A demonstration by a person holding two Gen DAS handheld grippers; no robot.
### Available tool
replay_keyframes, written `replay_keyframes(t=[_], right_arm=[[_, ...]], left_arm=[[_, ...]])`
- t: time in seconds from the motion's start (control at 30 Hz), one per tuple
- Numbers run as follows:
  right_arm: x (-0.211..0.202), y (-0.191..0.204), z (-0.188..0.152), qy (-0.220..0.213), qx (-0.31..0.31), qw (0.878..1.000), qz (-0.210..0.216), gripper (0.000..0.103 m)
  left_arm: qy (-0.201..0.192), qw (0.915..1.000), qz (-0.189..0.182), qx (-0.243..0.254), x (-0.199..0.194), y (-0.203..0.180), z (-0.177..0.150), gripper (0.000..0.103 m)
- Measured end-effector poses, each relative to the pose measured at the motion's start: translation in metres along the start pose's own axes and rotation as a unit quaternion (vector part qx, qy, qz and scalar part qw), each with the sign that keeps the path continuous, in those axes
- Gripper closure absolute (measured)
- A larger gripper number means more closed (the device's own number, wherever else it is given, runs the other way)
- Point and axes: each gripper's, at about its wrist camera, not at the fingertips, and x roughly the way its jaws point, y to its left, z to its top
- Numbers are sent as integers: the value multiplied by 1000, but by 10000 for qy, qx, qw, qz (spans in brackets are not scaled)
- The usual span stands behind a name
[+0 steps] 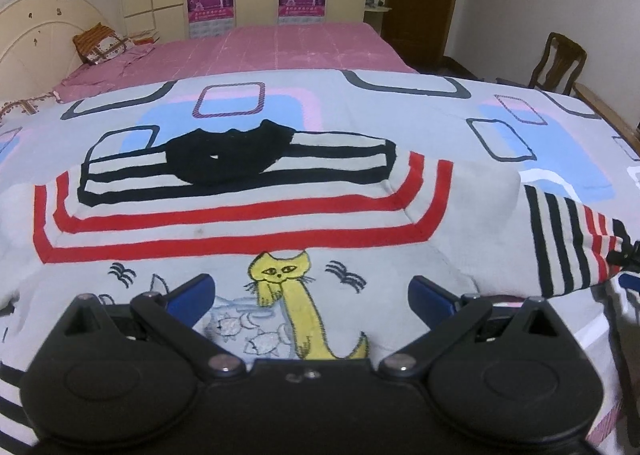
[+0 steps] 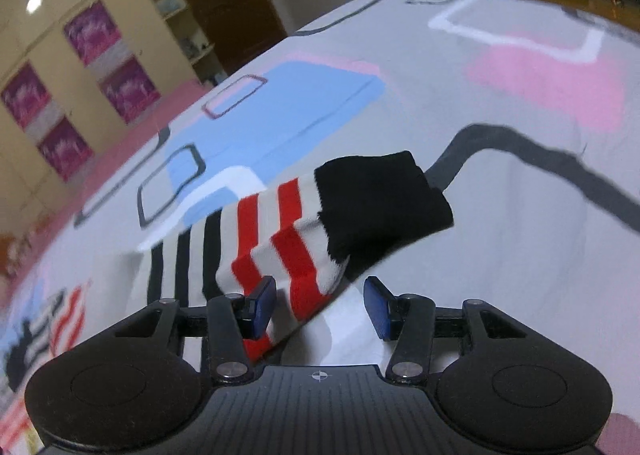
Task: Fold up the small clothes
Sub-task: 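Move the right tool to the black sleeve cuff and close on it, then carry the held sleeve across the sweater body and open the right tool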
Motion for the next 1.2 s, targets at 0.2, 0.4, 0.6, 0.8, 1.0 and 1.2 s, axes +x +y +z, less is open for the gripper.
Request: replay_keyframes(t=[0.2, 0.4, 0.6, 0.8, 1.0, 1.2], right_arm=[[6, -2, 1, -225, 119, 9997, 59, 70], [1, 26, 4, -438, -431, 9980, -141, 97], [-36, 135, -22, -809, -1701, 9793, 740, 97], [-37, 264, -110, -488, -2932, 9411, 1610, 97], [-26, 348, -225, 115, -4123, 8886, 2005, 97], [-13, 379, -294, 324, -4860, 8540, 1830, 96]], left_arm=[[52, 9997, 150, -199, 2, 26, 1, 0], [17, 9984, 205, -521, -2, 76, 0, 2], [-23, 9961, 199, -861, -5, 144, -10, 2], [-108, 9904, 381, -1326, -15, 218, -23, 4], [-254, 9874, 340, -1523, -26, 272, -27, 4], [-255, 9850, 23, -1704, -23, 287, -34, 11]])
